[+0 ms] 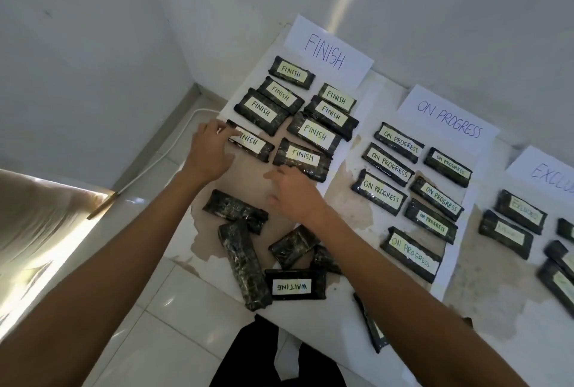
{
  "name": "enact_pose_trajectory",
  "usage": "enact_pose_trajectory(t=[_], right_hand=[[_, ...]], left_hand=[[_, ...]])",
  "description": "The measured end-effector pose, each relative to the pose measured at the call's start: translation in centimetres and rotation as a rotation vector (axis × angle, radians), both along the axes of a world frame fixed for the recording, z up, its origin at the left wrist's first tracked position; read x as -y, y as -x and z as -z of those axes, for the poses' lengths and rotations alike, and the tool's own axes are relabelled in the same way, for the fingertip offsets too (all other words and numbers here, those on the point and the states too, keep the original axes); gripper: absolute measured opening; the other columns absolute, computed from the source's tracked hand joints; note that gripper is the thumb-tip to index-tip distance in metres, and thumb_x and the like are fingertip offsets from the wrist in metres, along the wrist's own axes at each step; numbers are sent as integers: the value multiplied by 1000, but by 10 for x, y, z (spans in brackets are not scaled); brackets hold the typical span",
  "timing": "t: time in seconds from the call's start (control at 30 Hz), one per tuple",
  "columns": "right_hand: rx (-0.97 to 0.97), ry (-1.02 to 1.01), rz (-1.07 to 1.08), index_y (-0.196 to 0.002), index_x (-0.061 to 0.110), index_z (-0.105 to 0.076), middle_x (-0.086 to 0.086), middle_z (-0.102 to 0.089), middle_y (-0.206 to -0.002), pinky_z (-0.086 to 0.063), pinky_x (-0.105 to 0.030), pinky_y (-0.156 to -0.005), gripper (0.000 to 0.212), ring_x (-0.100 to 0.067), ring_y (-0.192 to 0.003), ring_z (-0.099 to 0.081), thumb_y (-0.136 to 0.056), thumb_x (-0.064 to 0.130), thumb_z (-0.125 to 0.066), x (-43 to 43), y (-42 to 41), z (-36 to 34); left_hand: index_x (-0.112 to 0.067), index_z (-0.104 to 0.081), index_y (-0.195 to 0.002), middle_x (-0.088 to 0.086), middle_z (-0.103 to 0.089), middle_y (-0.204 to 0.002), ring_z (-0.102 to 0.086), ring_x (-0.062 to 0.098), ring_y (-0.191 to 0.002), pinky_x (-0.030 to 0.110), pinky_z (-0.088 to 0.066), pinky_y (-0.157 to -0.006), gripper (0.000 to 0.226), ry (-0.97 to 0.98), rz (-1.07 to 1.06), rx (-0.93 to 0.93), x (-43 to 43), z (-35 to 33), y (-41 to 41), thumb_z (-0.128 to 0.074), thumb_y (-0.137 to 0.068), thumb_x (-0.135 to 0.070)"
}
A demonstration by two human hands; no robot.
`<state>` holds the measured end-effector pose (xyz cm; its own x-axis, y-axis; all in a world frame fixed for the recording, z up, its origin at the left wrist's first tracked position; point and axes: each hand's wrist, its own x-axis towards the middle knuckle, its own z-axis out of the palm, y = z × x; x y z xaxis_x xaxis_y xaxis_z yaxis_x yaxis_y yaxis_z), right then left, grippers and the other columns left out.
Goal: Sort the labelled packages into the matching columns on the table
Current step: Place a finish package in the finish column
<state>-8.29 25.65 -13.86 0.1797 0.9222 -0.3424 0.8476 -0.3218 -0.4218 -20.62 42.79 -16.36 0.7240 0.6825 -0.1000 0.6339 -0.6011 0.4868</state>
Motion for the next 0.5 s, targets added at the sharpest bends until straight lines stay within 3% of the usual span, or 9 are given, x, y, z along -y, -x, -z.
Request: enact_pose_trajectory(t=[0.1, 0.27, 0.43, 0.5], right_hand=[[-10, 115, -122, -136, 17, -44, -12, -47, -125, -46, -41, -93, 59, -30, -113, -46, -83, 27, -67, -8, 25, 1], [109, 132, -242, -133, 13, -44, -13, -44, -123, -45, -40, -91, 66, -29, -110, -43, -75, 26, -73, -11, 53, 12], [228, 69, -162, -125, 8, -47, -14, -47, -121, -44, -38, -91, 50, -30, -109, -44, -81, 22, -67, -10, 60, 10], [177, 50, -38, -122, 10, -48, -12, -49, -118, -44, -39, -91, 50, -30, -107, -46, -80, 28, -68, -7, 55, 7]], left_hand=[[-15, -62, -114, 12, -53, -115, -44, 32, -109, 43, -36, -93, 36, 69, -85, 20, 28, -3, 24, -65, -78, -12], [-12, -63, -114, 17, -57, -113, -51, 33, -109, 42, -40, -98, 35, 197, -292, 23, 63, 10, 73, -64, -79, -14], [-10, -55, -123, 14, -56, -117, -54, 25, -108, 33, -41, -94, 40, 333, -440, 117, 82, 0, 88, -63, -84, -16], [-10, -51, -127, 12, -55, -122, -52, 22, -110, 29, -40, -92, 45, 370, -461, 158, 85, -8, 88, -64, -84, -16]])
